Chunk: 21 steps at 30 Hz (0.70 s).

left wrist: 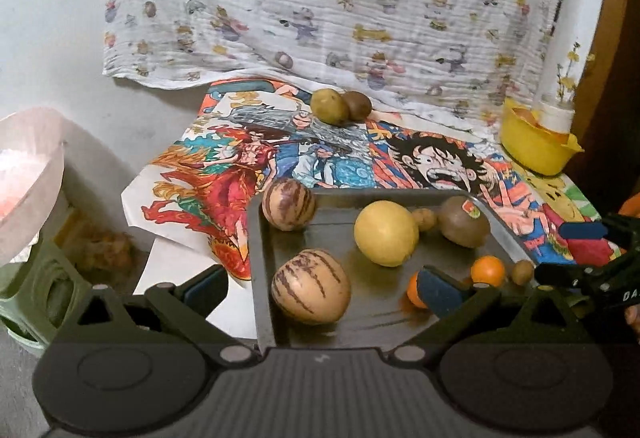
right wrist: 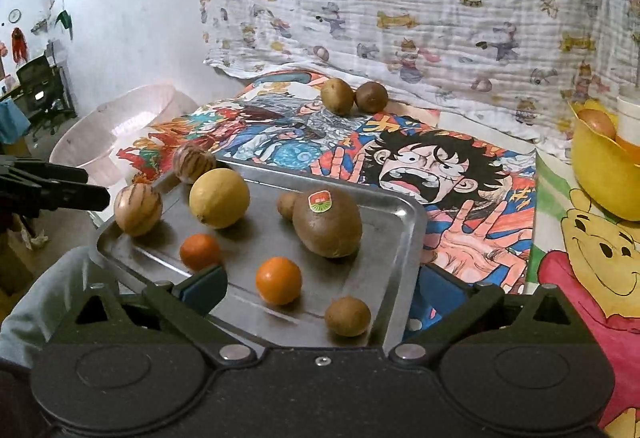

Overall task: Organize fruits
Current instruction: 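Move both grippers from tray toward remaining kiwi and potato-like fruit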

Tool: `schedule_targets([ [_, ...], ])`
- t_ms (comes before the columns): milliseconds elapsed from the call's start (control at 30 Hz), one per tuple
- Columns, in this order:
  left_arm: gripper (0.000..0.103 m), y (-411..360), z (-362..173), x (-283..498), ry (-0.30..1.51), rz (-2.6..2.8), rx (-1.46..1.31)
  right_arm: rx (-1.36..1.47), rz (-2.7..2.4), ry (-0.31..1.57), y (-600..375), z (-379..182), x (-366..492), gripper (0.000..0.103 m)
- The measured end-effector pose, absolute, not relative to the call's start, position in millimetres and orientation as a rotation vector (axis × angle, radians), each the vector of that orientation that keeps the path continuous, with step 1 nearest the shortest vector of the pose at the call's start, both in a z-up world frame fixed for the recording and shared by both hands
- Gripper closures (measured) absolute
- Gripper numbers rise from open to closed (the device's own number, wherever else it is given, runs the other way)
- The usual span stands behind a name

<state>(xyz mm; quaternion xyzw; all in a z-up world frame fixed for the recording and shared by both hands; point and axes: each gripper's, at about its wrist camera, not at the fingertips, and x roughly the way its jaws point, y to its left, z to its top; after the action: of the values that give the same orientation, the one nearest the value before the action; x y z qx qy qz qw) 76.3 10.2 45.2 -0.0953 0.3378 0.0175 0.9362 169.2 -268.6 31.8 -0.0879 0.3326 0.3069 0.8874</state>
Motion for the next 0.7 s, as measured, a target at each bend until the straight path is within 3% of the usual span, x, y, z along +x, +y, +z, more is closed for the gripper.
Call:
schedule_targets([
  [700,0.001,13.0,77.0,140.4,0.784,0.08,-0.131,-0.203,0.689,0.678,-241.4,75.6,218.3,0.001],
])
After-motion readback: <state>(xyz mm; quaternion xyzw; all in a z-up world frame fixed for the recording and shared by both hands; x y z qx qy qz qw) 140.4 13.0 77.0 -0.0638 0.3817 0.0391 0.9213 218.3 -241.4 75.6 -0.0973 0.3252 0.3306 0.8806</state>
